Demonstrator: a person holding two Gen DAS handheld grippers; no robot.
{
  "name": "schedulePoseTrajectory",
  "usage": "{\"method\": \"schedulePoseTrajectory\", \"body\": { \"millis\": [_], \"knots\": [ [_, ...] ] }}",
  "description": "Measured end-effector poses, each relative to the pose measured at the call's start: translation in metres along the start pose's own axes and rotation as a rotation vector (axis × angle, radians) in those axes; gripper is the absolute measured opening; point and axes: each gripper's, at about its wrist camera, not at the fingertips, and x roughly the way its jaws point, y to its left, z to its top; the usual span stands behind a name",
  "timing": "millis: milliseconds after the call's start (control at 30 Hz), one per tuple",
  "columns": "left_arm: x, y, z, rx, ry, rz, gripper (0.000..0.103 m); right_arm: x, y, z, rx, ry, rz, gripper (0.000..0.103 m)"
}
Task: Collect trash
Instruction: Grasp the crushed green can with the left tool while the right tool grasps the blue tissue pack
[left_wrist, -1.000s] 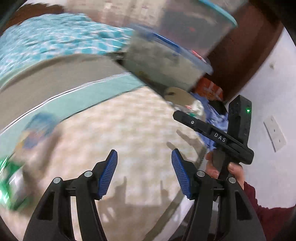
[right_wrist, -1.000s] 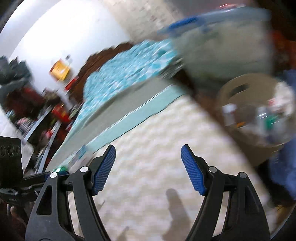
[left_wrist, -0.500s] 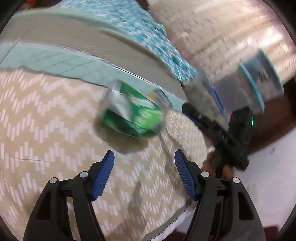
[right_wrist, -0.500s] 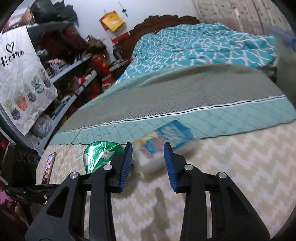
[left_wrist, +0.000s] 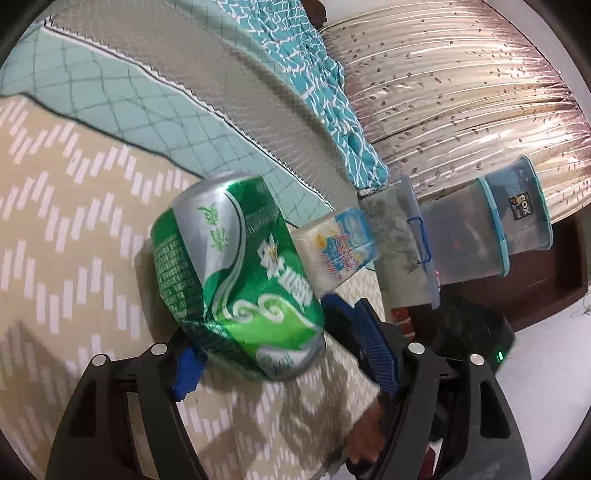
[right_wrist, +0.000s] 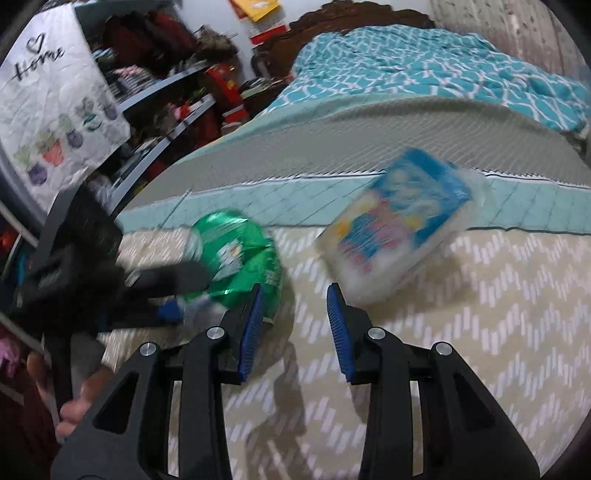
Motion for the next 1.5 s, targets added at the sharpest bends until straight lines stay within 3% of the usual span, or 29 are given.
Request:
{"method": "schedulePoseTrajectory", "body": {
  "millis": [67, 267, 333, 500, 667, 700, 733, 833, 967, 1067, 1133, 1233, 1333, 1500],
  "knots": [
    [0.001, 0.003, 0.001, 0.001, 0.003, 0.003, 0.05, -0.006, -0.005, -0.003, 0.026, -0.008, 0.009, 0.039],
    [0.002, 0.017, 0.006, -0.025, 0.006, -0.05, 0.046, -0.036, -0.044, -0.004, 0.191, -0.104, 0.006, 0.04],
    [0.001, 0.018, 0.006, -0.017, 0.004, -0.055, 0.045, -0.041, -0.061, -0.004, 0.258, -0.127, -0.012, 0.057],
    [0.0, 0.017, 0.004, 0.008, -0.003, -0.06, 0.044, -0.037, -0.106, 0.008, 0.4, -0.143, -0.076, 0.068],
    [-0.004, 0.019, 0.003, 0.004, -0.001, -0.062, 0.044, -0.001, -0.121, 0.048, 0.337, -0.102, -0.149, 0.066],
    [-0.006, 0.021, 0.003, 0.0, -0.004, -0.06, 0.044, 0.004, -0.124, 0.052, 0.336, -0.082, -0.156, 0.059],
    [-0.008, 0.023, 0.003, -0.001, -0.008, -0.057, 0.044, 0.01, -0.126, 0.056, 0.348, -0.058, -0.153, 0.052],
    [-0.014, 0.024, 0.002, -0.008, -0.021, -0.049, 0.043, 0.014, -0.116, 0.049, 0.389, -0.004, -0.06, 0.051],
    [-0.016, 0.024, 0.001, -0.014, -0.019, -0.044, 0.043, -0.001, -0.073, 0.015, 0.334, 0.036, 0.079, 0.052],
    [-0.019, 0.021, 0.002, 0.007, -0.016, -0.021, 0.043, -0.018, -0.026, -0.015, 0.153, 0.073, 0.187, 0.054],
    [-0.02, 0.021, 0.002, 0.008, -0.017, -0.015, 0.043, -0.029, -0.007, -0.024, 0.024, 0.064, 0.145, 0.067],
    [-0.021, 0.021, 0.0, 0.002, -0.018, -0.012, 0.043, -0.039, -0.008, -0.022, -0.104, -0.016, -0.055, 0.091],
    [-0.023, 0.019, -0.002, 0.009, -0.02, 0.002, 0.043, -0.026, -0.013, -0.011, -0.17, -0.022, -0.158, 0.093],
    [-0.03, 0.02, -0.005, 0.009, -0.022, 0.012, 0.04, 0.013, -0.01, 0.009, -0.26, 0.066, -0.169, 0.094]
  ]
}}
